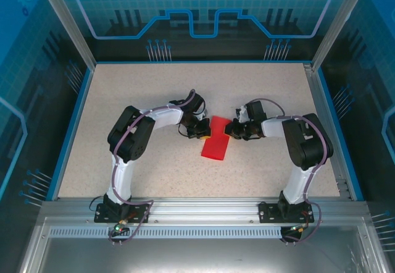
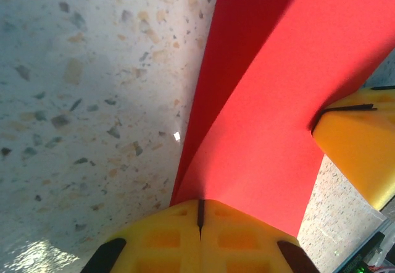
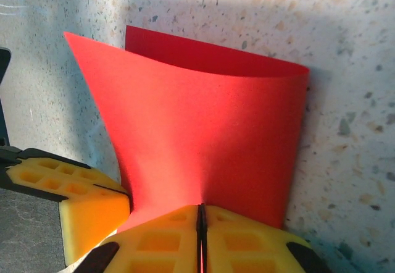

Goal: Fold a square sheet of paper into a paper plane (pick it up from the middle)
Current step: Fold the square sheet of paper in half at the center of the table.

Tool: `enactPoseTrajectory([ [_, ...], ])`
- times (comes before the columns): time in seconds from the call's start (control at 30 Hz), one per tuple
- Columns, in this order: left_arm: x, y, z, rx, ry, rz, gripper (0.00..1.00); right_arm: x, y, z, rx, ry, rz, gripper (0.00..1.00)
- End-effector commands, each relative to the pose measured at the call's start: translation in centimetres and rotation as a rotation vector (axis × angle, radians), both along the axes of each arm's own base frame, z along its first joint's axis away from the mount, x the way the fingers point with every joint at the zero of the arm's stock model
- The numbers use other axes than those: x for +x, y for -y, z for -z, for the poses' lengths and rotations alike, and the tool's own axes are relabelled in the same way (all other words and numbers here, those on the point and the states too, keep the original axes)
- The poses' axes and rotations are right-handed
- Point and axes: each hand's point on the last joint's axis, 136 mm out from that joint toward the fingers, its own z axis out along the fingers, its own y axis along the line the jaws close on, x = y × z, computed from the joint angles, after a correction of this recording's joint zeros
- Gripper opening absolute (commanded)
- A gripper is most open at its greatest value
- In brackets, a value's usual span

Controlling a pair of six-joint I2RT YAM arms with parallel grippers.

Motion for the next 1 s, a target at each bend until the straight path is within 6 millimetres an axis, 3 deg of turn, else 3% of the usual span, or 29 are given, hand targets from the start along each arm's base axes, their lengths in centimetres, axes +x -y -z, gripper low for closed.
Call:
enactPoseTrajectory([
  [0.0,-2.9,-2.2,4.7,0.142,-0.103,0.023,0.00,-1.0,0.4,1.6,-0.035,-0.051,-0.002,0.12],
  [0.17,-2.9,-2.3,4.7,0.142,-0.104,0.023,0.00,1.2,0.1,-2.6,-0.024,0.038,-0.007,0.12],
  [0.27,-3.0,-2.3,4.7,0.142,-0.106,0.024,0.00,2.0,0.4,-3.6,-0.028,0.060,-0.007,0.12],
  [0.5,-2.9,-2.3,4.7,0.141,-0.104,0.023,0.00,3.1,1.5,-1.9,-0.029,0.017,0.029,0.12],
  [0.8,-2.9,-2.3,4.7,0.140,-0.102,0.023,0.00,2.1,2.4,2.2,-0.081,-0.112,0.058,0.12],
  [0.87,-3.0,-2.3,4.7,0.139,-0.106,0.025,0.00,2.4,2.1,1.9,-0.050,-0.114,0.053,0.12],
  [0.97,-3.0,-2.2,4.5,0.134,-0.105,0.025,0.00,3.2,1.7,-0.2,-0.002,-0.073,0.050,0.13],
])
